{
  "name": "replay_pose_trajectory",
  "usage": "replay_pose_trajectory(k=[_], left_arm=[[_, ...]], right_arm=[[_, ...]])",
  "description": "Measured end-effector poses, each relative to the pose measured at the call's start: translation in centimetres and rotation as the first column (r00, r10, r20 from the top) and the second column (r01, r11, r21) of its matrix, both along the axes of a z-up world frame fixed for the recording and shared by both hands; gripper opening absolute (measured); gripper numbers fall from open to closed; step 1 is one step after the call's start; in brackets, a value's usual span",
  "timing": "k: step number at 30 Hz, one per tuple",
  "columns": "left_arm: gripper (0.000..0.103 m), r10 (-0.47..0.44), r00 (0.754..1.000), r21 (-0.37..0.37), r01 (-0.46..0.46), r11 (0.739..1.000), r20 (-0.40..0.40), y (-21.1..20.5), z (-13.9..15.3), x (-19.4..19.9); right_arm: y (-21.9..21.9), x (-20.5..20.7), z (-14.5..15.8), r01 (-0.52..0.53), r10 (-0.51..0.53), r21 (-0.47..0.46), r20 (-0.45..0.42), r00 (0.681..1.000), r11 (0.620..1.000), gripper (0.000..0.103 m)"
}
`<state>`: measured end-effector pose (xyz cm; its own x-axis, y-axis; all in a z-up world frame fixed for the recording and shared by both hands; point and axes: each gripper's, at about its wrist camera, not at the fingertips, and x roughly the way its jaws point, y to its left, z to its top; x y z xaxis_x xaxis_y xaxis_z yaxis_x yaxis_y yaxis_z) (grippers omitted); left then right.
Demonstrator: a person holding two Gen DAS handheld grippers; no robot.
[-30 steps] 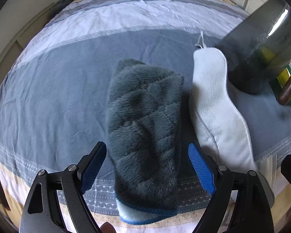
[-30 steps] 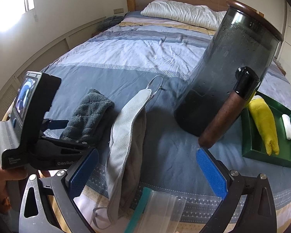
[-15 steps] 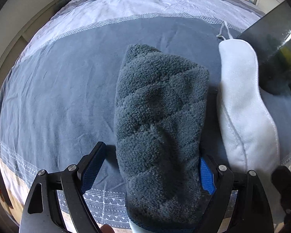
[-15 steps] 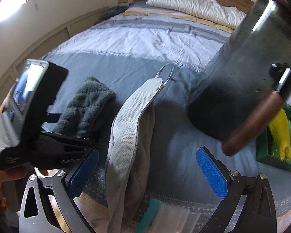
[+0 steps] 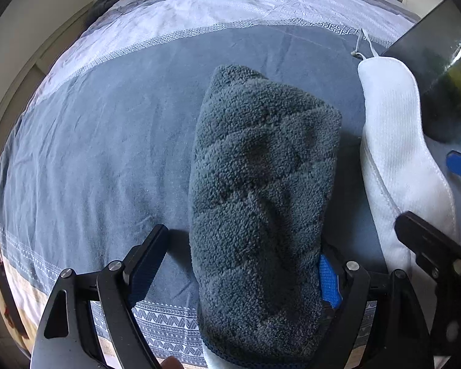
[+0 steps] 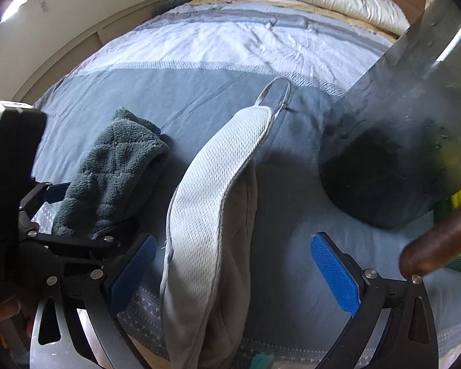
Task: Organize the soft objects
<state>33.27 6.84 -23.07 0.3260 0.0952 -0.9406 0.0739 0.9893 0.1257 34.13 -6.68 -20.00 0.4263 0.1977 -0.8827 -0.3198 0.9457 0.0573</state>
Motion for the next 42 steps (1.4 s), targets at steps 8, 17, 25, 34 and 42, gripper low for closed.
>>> replay_pose_trajectory(k=[8, 17, 25, 34, 42], left_arm=[[0.082, -0.014, 1.000, 0.001, 0.014, 1.000, 0.000, 0.5, -0.5, 0.0], [0.082, -0.011, 1.000, 0.015, 0.011, 1.000, 0.004, -0.1, -0.6, 0.0], [0.082, -0.011, 1.000, 0.020, 0.011, 1.000, 0.004, -0.4, -0.6, -0.1], [0.061, -0.049, 0.999, 0.013, 0.049, 0.999, 0.003, -1.8, -0.2, -0.4], [0.046, -0.062, 0.998, 0.004, 0.062, 0.998, 0.007, -2.4, 0.1, -0.8]], right_arm=[[0.5, 2.1, -1.9, -0.038, 0.038, -0.002, -0.063, 0.997, 0.999, 0.079], [1.2, 2.0, -2.4, -0.070, 0.070, -0.011, -0.061, 0.996, 0.997, 0.064], [2.1, 2.0, -2.3, -0.090, 0.089, -0.017, -0.054, 0.995, 0.996, 0.050], [2.7, 1.4, -2.0, -0.124, 0.124, -0.003, -0.048, 0.991, 0.992, 0.021], [2.7, 0.8, -1.7, -0.132, 0.132, 0.009, -0.029, 0.991, 0.991, 0.014]])
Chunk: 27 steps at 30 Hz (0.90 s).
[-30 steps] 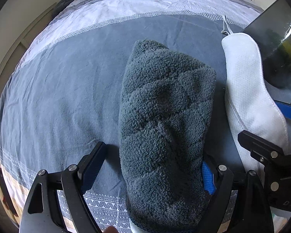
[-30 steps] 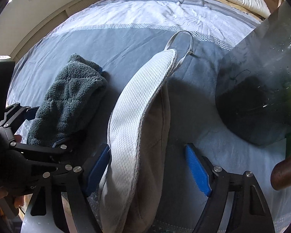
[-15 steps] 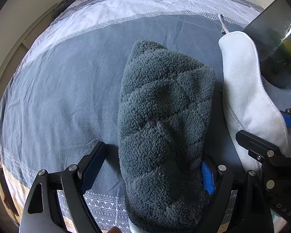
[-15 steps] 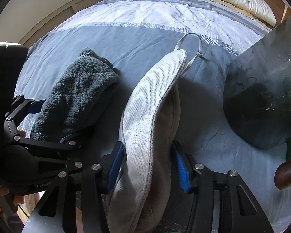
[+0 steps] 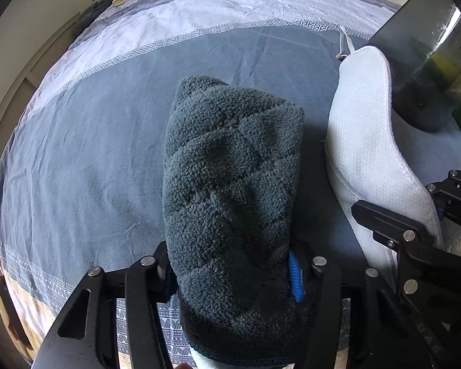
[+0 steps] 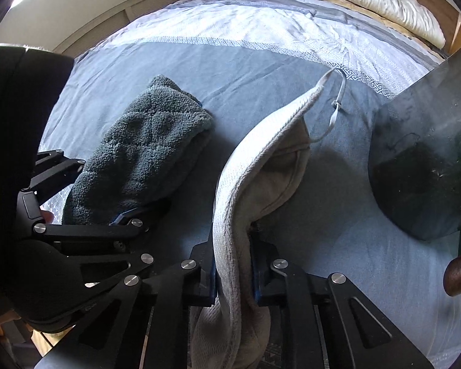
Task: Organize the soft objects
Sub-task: 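Close the left gripper on the grey mitt while the right grasps the eye mask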
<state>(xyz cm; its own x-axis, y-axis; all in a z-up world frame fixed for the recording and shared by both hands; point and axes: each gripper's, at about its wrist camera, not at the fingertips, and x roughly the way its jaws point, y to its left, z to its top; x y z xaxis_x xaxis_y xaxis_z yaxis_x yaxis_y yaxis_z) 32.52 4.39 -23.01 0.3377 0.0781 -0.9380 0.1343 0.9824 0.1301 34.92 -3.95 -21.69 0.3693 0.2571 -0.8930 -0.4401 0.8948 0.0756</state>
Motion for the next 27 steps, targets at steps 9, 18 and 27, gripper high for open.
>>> replay_pose_trajectory(k=[9, 18, 27], left_arm=[[0.029, 0.051, 0.999, -0.055, -0.050, 0.997, 0.011, 0.6, 1.0, 0.1], [0.027, 0.111, 0.991, -0.056, -0.106, 0.993, 0.078, 1.0, 2.8, -0.9], [0.027, 0.172, 0.965, -0.057, -0.164, 0.985, 0.196, 1.0, 6.0, -2.9]], right_arm=[[-0.9, -1.3, 2.1, 0.010, -0.012, 0.023, 0.079, 0.997, 1.000, 0.012], [-1.3, -2.5, 4.6, -0.003, -0.001, 0.024, 0.167, 0.986, 1.000, 0.012], [-1.0, -4.8, 6.5, -0.009, 0.006, 0.012, 0.228, 0.974, 1.000, 0.013]])
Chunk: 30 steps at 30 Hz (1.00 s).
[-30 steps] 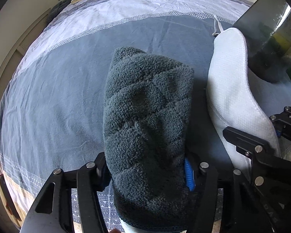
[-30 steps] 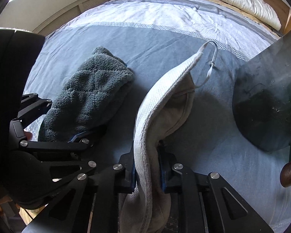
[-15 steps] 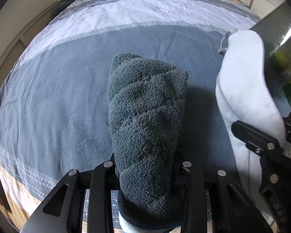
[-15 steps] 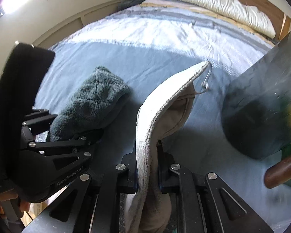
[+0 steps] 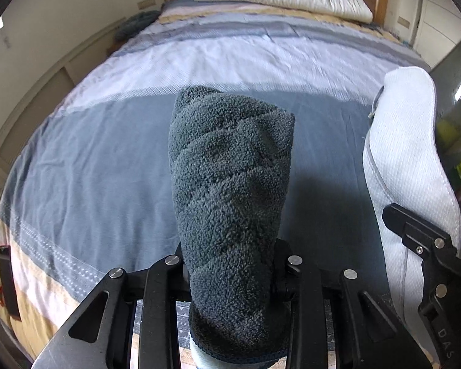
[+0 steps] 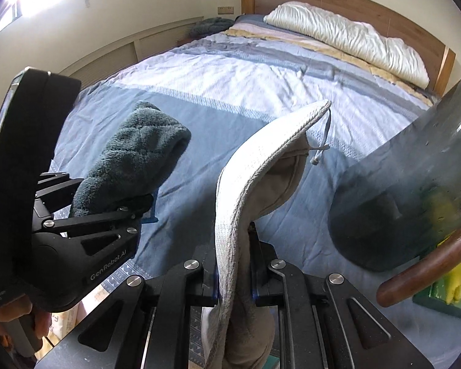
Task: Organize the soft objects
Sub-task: 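Close the left gripper on the grey mitt while the right grasps the eye mask, then carry the grey mitt and eye mask with both grippers over the green tray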
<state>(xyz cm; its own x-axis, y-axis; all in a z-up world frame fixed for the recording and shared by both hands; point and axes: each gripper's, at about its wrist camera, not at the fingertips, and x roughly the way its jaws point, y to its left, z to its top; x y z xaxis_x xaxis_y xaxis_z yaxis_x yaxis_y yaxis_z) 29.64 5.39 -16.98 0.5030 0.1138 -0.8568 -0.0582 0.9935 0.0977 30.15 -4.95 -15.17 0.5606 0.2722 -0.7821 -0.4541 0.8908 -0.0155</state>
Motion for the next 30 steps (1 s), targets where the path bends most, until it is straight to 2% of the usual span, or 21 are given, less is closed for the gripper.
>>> replay_pose_trajectory(k=[9, 16, 23, 30], left_arm=[[0.027, 0.052, 0.994, -0.007, -0.051, 0.999, 0.094, 1.4, 3.3, -2.1], [0.027, 0.045, 0.985, 0.000, -0.046, 0.999, 0.167, 0.8, 7.1, -5.1], [0.027, 0.045, 0.972, -0.013, -0.043, 0.999, 0.230, -0.1, 10.8, -9.3], [0.027, 0.016, 0.953, -0.027, -0.008, 1.000, 0.304, -2.8, 15.0, -15.2]], right_arm=[[-0.7, -3.2, 3.6, -0.020, 0.017, 0.031, 0.077, 0.997, 0.999, 0.013], [-2.7, -7.1, 6.8, -0.030, 0.023, 0.057, 0.124, 0.992, 0.998, 0.013], [-6.2, -13.4, 10.0, -0.022, 0.008, 0.075, 0.174, 0.985, 0.997, 0.013], [-11.8, -21.4, 13.5, 0.012, -0.035, 0.100, 0.235, 0.971, 0.995, 0.013]])
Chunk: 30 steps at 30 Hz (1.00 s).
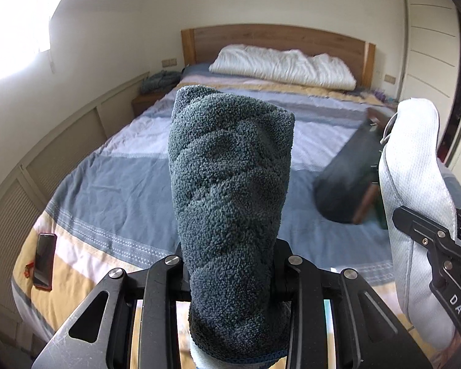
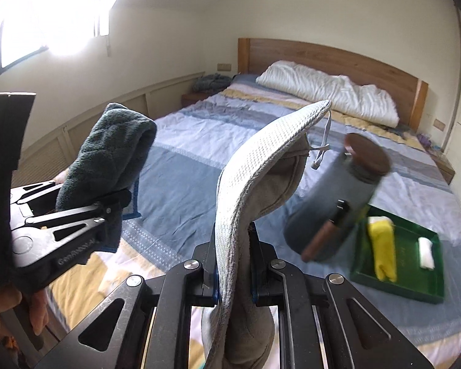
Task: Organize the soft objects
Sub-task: 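Carry the grey mitt and eye mask with both grippers over the green tray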
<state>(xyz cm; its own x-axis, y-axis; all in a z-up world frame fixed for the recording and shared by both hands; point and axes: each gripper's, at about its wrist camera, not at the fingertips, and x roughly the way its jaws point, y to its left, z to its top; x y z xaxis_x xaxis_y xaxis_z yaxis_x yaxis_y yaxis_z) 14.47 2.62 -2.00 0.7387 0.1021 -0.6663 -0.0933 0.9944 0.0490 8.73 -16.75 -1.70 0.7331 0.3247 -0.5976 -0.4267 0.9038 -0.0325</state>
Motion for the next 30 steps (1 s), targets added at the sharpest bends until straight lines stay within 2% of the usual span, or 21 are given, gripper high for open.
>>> replay_pose_trajectory(k=[10, 18, 24, 30], left_arm=[[0.027, -0.136, 0.985, 0.006, 0.136, 0.991, 0.102, -5.7, 5.0, -7.2], [0.027, -0.272, 0.952, -0.016, 0.277, 0.961, 0.138, -11.8, 6.7, -8.7], [0.028, -0.375, 0.920, -0.055, 0.383, 0.922, 0.115, -17.7, 6.8, -5.3], [0.028, -0.434, 0.898, -0.137, 0.441, 0.887, 0.075, -23.2, 5.7, 0.1]], right_arm=[[-9.9, -11.9, 4.2, 0.131, -0.129, -0.005, 0.104, 0.986, 0.991, 0.013], [-17.6, -19.9, 6.1, 0.263, -0.259, -0.004, 0.161, 0.952, 0.965, 0.013], [-23.4, -19.3, 6.1, 0.377, -0.371, -0.014, 0.154, 0.916, 0.926, 0.013], [-26.3, -13.4, 4.3, 0.418, -0.415, -0.018, 0.088, 0.905, 0.908, 0.013]])
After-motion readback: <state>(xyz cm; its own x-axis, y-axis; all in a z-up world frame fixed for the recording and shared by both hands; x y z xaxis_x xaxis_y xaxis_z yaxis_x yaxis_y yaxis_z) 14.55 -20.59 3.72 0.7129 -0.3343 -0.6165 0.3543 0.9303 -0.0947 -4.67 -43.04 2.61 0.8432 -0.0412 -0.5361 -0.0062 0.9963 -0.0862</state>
